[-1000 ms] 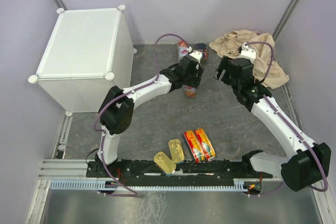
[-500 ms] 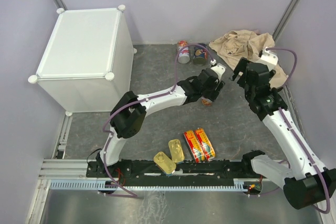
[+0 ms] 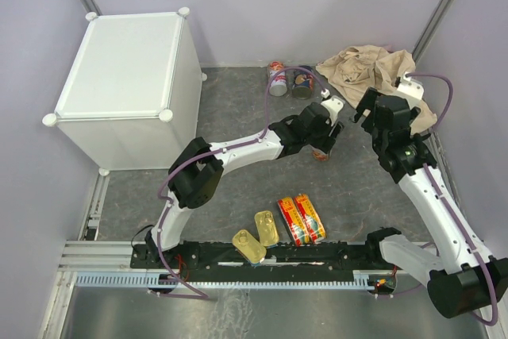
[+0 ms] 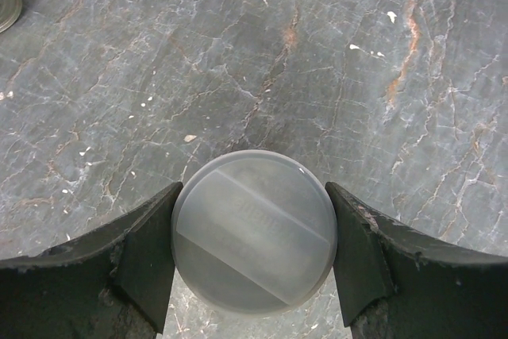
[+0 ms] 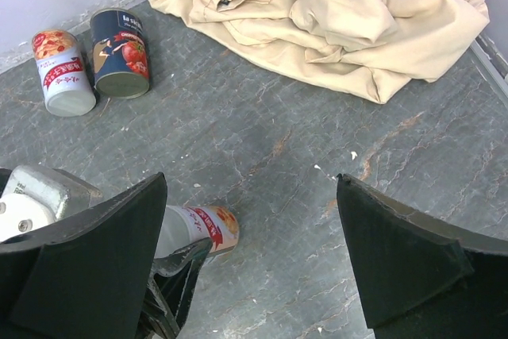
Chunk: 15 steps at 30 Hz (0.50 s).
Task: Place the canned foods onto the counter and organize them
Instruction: Adjust the canned food at the center of the board.
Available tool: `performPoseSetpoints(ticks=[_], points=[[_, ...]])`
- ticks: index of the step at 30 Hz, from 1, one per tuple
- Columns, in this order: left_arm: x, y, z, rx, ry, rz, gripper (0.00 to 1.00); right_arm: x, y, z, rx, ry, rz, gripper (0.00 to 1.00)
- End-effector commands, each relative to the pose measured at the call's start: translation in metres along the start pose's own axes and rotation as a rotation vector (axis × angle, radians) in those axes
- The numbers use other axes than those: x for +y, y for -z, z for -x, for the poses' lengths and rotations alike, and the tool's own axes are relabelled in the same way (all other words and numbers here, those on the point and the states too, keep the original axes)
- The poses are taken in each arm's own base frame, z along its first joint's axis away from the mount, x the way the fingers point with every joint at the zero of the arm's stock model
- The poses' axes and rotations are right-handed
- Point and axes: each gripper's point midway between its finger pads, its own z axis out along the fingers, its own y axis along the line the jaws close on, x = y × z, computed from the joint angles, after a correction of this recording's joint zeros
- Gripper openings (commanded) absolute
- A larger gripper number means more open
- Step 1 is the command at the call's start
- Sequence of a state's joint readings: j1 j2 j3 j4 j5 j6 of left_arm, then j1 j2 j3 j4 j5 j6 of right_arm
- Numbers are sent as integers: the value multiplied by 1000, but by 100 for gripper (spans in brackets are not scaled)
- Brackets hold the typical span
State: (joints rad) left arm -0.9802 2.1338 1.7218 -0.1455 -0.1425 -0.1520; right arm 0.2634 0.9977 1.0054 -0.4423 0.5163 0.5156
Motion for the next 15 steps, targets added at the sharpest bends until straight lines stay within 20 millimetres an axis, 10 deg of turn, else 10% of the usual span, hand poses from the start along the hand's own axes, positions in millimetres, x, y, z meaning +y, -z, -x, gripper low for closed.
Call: performPoseSetpoints(ticks=[1, 6, 15], points=[[-18, 12, 65, -206, 44, -79, 74, 2, -1, 8, -18, -7, 4, 95], [-25, 9, 64, -200, 46, -111, 98, 4, -2, 8, -18, -13, 6, 95], [-21, 24, 80, -241, 52, -96, 99, 3, 1, 20, -41, -13, -4, 95]])
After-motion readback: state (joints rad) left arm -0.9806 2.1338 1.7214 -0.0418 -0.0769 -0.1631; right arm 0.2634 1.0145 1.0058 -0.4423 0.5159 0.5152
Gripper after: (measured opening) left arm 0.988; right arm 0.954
